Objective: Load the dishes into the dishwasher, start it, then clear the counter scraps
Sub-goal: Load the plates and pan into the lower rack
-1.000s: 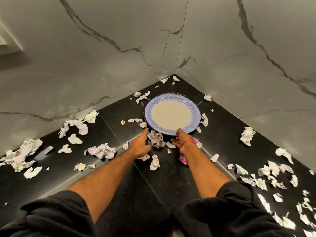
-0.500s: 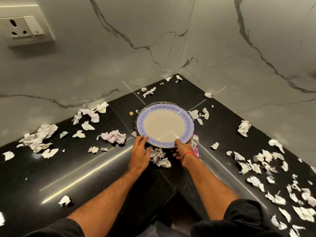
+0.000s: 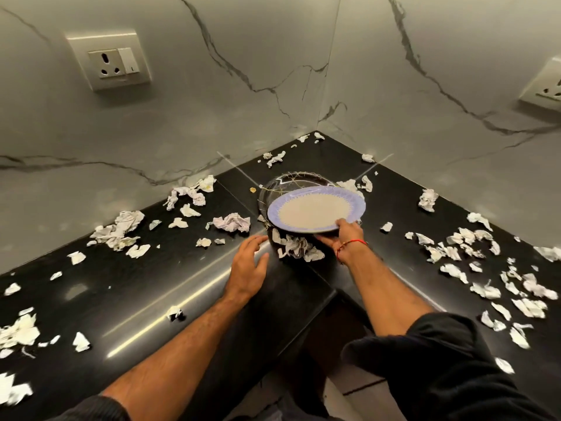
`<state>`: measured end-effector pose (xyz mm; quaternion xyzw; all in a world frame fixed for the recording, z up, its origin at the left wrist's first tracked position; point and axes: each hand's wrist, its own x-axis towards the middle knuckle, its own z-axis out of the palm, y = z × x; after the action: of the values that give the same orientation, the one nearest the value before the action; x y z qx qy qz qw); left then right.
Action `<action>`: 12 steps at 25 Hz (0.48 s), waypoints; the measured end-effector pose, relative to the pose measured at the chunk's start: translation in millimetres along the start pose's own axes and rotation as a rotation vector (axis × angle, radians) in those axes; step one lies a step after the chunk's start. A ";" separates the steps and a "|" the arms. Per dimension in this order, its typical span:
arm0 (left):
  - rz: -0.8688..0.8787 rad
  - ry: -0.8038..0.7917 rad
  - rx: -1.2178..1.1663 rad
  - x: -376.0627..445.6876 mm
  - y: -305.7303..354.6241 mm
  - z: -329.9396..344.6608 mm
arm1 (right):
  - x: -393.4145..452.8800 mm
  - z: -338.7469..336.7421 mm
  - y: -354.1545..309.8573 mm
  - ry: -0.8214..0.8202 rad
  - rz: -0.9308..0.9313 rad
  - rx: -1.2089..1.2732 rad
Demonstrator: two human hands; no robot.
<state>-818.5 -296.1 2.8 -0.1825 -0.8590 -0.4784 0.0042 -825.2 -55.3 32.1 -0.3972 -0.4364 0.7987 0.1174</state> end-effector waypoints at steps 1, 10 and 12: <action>-0.009 -0.011 -0.029 -5.1 2.5 -3.4 | -13.4 -4.0 1.5 0.014 -0.031 0.044; -0.425 -0.095 -0.325 -19.2 37.6 -7.7 | -112.8 -136.0 47.8 0.177 -0.138 0.092; -0.456 -0.153 -0.403 -14.1 49.9 1.1 | -132.3 -165.7 50.9 0.213 -0.173 0.054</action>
<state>-789.3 -275.9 40.6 -0.0177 -0.7634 -0.6125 -0.2044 -608.1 -56.1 12.0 -0.4374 -0.4325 0.7503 0.2422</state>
